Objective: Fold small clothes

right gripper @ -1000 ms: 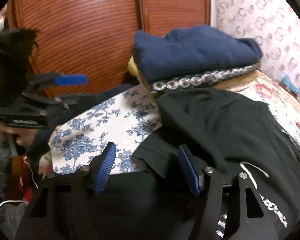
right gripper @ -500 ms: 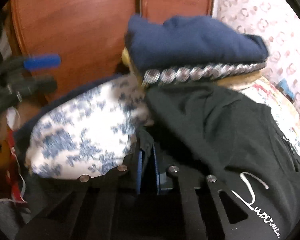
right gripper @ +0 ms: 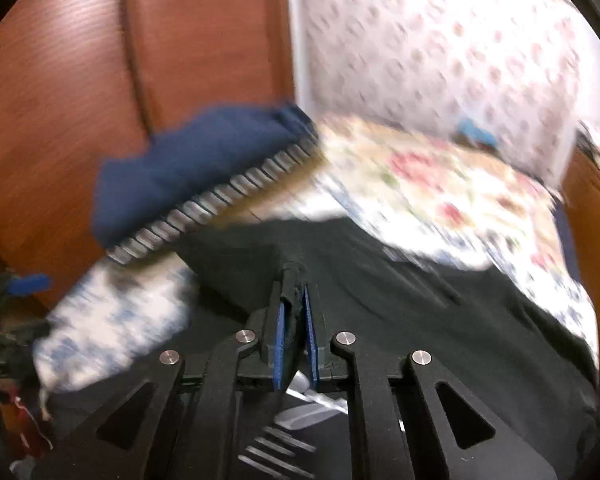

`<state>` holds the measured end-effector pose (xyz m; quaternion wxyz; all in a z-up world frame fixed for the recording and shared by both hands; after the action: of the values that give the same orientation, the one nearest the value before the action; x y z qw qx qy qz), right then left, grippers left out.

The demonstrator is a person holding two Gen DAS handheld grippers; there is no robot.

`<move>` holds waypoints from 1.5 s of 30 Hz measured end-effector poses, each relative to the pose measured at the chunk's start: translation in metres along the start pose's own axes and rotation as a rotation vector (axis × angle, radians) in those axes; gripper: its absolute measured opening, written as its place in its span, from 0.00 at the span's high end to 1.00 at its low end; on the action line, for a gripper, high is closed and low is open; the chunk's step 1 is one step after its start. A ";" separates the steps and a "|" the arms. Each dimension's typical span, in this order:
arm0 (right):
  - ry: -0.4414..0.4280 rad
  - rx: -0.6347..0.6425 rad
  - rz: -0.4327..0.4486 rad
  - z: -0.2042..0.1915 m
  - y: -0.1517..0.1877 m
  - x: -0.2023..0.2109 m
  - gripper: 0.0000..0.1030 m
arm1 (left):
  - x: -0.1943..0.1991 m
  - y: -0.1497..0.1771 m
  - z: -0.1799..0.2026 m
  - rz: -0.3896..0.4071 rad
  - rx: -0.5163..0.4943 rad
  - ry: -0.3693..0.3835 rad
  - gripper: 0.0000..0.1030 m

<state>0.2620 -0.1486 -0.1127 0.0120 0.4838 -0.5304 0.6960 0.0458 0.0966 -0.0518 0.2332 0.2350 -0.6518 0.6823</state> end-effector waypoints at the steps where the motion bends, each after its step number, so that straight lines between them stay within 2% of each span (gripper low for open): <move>1: 0.023 -0.002 -0.003 0.004 0.003 -0.002 0.81 | -0.003 0.001 0.006 -0.006 -0.009 0.009 0.31; 2: 0.033 -0.004 -0.004 0.007 0.007 -0.002 0.71 | -0.005 0.002 0.011 -0.012 -0.019 0.020 0.31; 5: 0.016 -0.019 -0.001 0.010 0.018 0.006 0.57 | -0.016 0.006 0.026 -0.043 -0.044 0.047 0.31; 7: 0.008 -0.010 0.000 0.009 0.025 0.009 0.53 | -0.023 0.009 0.036 -0.064 -0.059 0.070 0.31; 9: -0.002 -0.002 -0.005 0.010 0.028 0.010 0.53 | -0.030 0.011 0.045 -0.083 -0.071 0.095 0.32; 10: -0.004 -0.001 -0.013 0.011 0.031 0.009 0.53 | -0.032 0.012 0.049 -0.093 -0.077 0.107 0.38; 13: -0.002 -0.022 -0.036 0.021 0.039 0.001 0.53 | -0.038 0.016 0.060 -0.116 -0.096 0.136 0.47; 17: 0.003 -0.045 -0.047 0.031 0.049 -0.001 0.53 | -0.038 0.021 0.076 -0.134 -0.132 0.188 0.51; 21: 0.013 -0.057 -0.053 0.040 0.058 0.002 0.53 | -0.047 0.026 0.088 -0.170 -0.179 0.168 0.58; 23: 0.015 -0.064 -0.055 0.044 0.062 0.004 0.53 | -0.046 0.026 0.091 -0.164 -0.202 0.145 0.64; 25: 0.020 -0.070 -0.056 0.049 0.067 0.006 0.53 | -0.044 0.026 0.091 -0.164 -0.197 0.150 0.91; 27: 0.021 -0.077 -0.057 0.052 0.070 0.008 0.53 | -0.040 0.026 0.089 -0.160 -0.194 0.162 0.97; 35: 0.024 -0.093 -0.067 0.063 0.083 0.011 0.53 | 0.002 0.009 0.054 -0.058 -0.105 0.117 0.99; 37: 0.025 -0.091 -0.068 0.063 0.085 0.012 0.53 | 0.008 0.007 0.046 -0.048 -0.098 0.089 0.98; 40: 0.025 -0.088 -0.067 0.064 0.088 0.015 0.53 | 0.015 0.004 0.035 -0.047 -0.068 0.096 0.98; 44: 0.020 -0.087 -0.054 0.064 0.092 0.025 0.53 | 0.020 -0.002 0.035 -0.027 -0.074 0.099 0.87; 45: 0.019 -0.090 -0.047 0.065 0.094 0.030 0.53 | 0.019 -0.005 0.036 -0.021 -0.077 0.106 0.79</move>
<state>0.2390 -0.2532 -0.1618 0.0550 0.4884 -0.5494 0.6757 0.0348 0.0611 -0.0349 0.2835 0.1963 -0.6616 0.6659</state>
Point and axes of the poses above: each gripper's, at about its wrist camera, not at the fingertips, and x roughly against the way its jaws point, z to its right, y to its underside, the point moved 2 cm from there along -x, roughly the way its jaws point, and after that the axes turned 4 degrees about -y, right-handed, at the moved point
